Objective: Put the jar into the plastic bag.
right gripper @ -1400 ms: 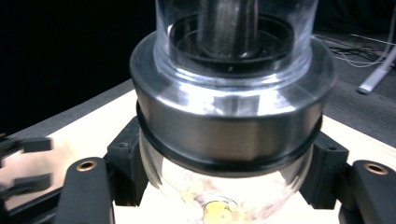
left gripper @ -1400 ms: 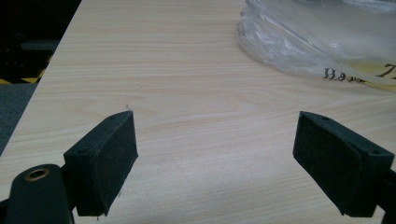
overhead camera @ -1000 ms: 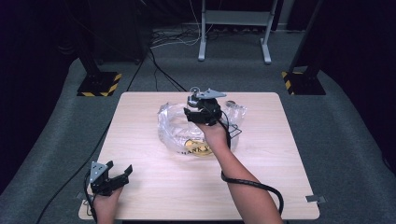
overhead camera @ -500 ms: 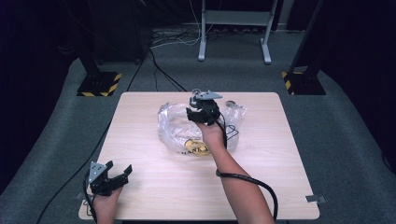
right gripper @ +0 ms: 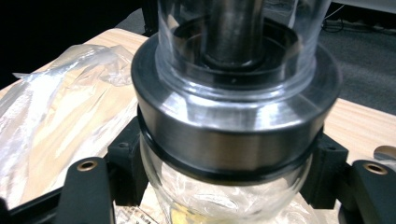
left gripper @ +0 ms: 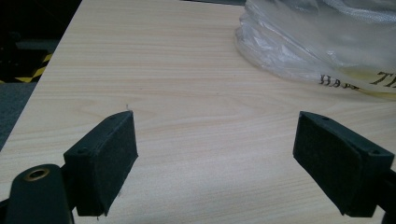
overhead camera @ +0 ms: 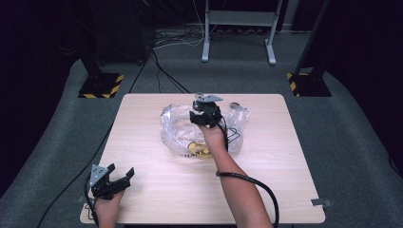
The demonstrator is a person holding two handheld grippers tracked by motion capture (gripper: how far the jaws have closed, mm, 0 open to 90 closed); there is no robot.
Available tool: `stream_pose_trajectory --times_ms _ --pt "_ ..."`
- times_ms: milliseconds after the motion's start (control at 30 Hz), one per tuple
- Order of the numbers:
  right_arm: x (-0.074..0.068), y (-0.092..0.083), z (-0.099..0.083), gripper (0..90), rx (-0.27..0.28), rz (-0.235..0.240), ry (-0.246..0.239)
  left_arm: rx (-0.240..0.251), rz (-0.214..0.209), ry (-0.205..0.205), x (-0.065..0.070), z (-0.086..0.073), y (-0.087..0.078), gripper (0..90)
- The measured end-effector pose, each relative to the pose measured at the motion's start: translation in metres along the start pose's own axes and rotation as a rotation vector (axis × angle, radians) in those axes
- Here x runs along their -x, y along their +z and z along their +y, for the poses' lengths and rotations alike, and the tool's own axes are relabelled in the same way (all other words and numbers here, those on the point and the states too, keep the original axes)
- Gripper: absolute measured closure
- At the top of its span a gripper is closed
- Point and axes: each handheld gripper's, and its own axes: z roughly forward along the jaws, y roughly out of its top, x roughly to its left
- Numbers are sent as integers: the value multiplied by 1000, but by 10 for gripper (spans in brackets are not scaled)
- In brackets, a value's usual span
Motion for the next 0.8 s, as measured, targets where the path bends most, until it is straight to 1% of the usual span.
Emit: stream_pose_trajectory --times_ms 100,267,400,533,800 --pt "1 3 -2 304 -1 -5 18 -1 0 0 0 0 0 132" --pt "0 7 -5 305 -5 -18 7 0 -1 -2 0 0 0 133" --pt "1 11 -7 304 -22 -22 11 0 0 -1 0 0 0 132" --pt "2 13 -8 304 -39 -19 8 0 -1 -2 0 0 0 133" --pt "4 15 -11 304 -55 -16 7 0 -3 -5 -1 0 0 132"
